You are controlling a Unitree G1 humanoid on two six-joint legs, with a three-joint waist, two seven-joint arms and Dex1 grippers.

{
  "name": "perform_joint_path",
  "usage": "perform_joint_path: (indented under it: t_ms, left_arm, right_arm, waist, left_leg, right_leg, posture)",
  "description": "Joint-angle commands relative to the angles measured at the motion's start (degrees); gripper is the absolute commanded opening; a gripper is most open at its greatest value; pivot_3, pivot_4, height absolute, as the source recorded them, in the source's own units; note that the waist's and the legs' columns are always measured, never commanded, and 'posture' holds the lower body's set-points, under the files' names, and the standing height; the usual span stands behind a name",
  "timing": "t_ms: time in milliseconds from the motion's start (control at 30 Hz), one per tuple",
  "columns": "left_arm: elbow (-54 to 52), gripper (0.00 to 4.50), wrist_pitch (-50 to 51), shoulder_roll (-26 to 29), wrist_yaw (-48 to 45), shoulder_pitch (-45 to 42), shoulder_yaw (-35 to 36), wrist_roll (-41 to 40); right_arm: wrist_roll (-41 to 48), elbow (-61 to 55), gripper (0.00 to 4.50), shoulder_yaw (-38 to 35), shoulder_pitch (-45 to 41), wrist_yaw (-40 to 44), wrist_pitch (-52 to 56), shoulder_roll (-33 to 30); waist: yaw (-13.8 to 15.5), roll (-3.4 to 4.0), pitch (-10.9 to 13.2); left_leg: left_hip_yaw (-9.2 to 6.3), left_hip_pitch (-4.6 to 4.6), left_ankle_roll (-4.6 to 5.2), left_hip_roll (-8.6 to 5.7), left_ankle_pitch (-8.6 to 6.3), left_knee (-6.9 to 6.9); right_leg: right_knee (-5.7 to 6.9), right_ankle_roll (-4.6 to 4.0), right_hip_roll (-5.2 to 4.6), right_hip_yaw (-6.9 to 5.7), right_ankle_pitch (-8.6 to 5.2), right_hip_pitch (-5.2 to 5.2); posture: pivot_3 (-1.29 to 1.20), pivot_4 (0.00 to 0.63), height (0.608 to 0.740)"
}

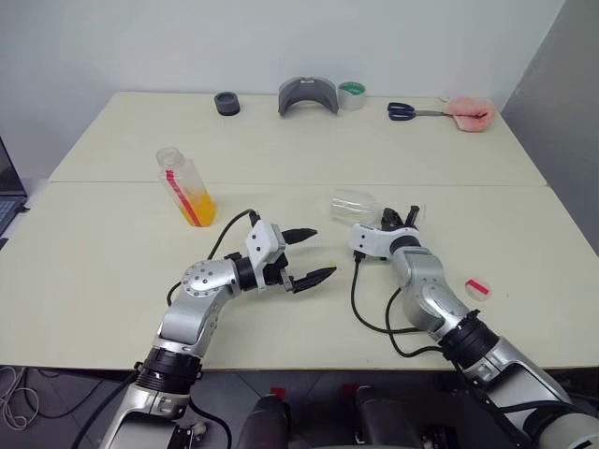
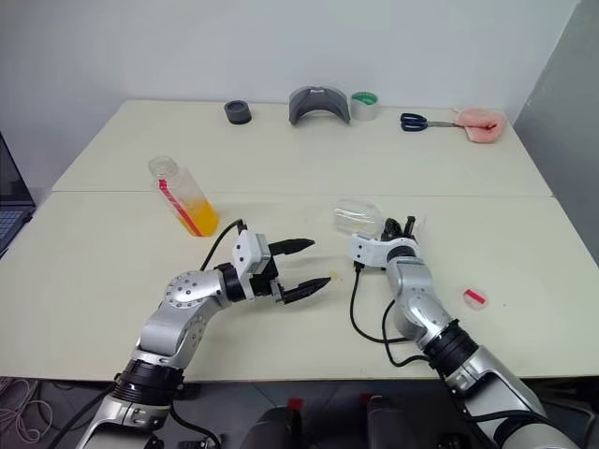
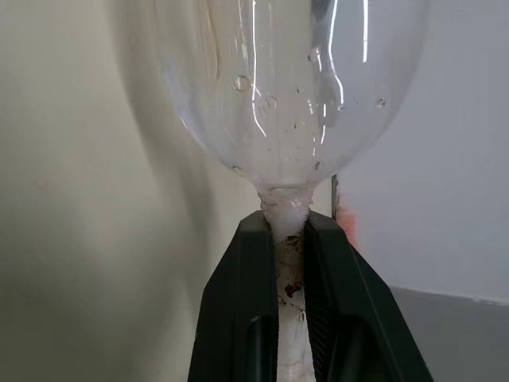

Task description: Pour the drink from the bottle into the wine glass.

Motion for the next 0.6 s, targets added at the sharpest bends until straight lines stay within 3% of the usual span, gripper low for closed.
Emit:
perform_joint_path:
  t_ms: [33,133,333,433,600]
  left_arm:
    - [-2.64,4.50,0.64,0.02,0.33,-0.05,0.35,-0.74]
    - [-3.52,4.50,3.78,0.46,0.34,0.21,1.23,-2.42]
    - [-8.00,4.50,17.58,5.86,-3.52,-0.04,4.25,-10.99]
    - [-9.54,4.50,22.01,8.53,-5.16,0.00,5.16,-14.11]
    - [-12.23,4.50,29.07,10.61,-5.92,-0.04,6.89,-19.78]
  right_arm:
    - [4.67,-6.49,0.15,-7.46,-0.89,0.24,-1.14,1.93]
    - [14.15,-7.71,0.15,-16.30,-1.89,-0.51,-1.77,7.54]
    - [36.44,1.14,0.15,-32.47,-6.50,0.26,-7.60,19.07]
    - [42.38,7.18,0.15,-36.65,-8.37,-1.34,-12.21,21.71]
    - [43.83,12.01,0.15,-35.30,-7.44,-1.59,-18.56,21.26]
  waist:
    - [-0.01,0.00,0.00]
    - [-0.21,0.00,0.00]
    - [-0.89,0.02,0.01]
    - [-0.95,0.04,0.03]
    - [-0.95,0.05,0.03]
  left_leg:
    - [-0.01,-0.02,0.00,0.00,0.00,0.00]
    - [0.00,-0.02,0.00,0.02,0.00,-0.01]
    - [-0.04,0.01,0.00,0.05,0.00,-0.03]
    - [-0.02,0.02,0.01,0.02,0.00,-0.02]
    - [0.03,0.01,0.01,0.01,0.00,-0.02]
  right_leg:
    - [0.00,0.00,0.00,0.00,0.00,-0.01]
    - [0.00,0.00,0.00,0.01,0.00,-0.01]
    - [0.04,-0.01,0.02,-0.01,0.00,0.00]
    - [0.04,-0.01,0.02,0.00,0.01,0.00]
    - [0.03,-0.01,-0.01,0.04,0.01,0.00]
  posture:
    - [0.00,0.150,0.740]
    - [0.00,0.150,0.740]
    - [0.00,0.150,0.740]
    - [0.00,0.150,0.740]
    - [0.00,0.150,0.740]
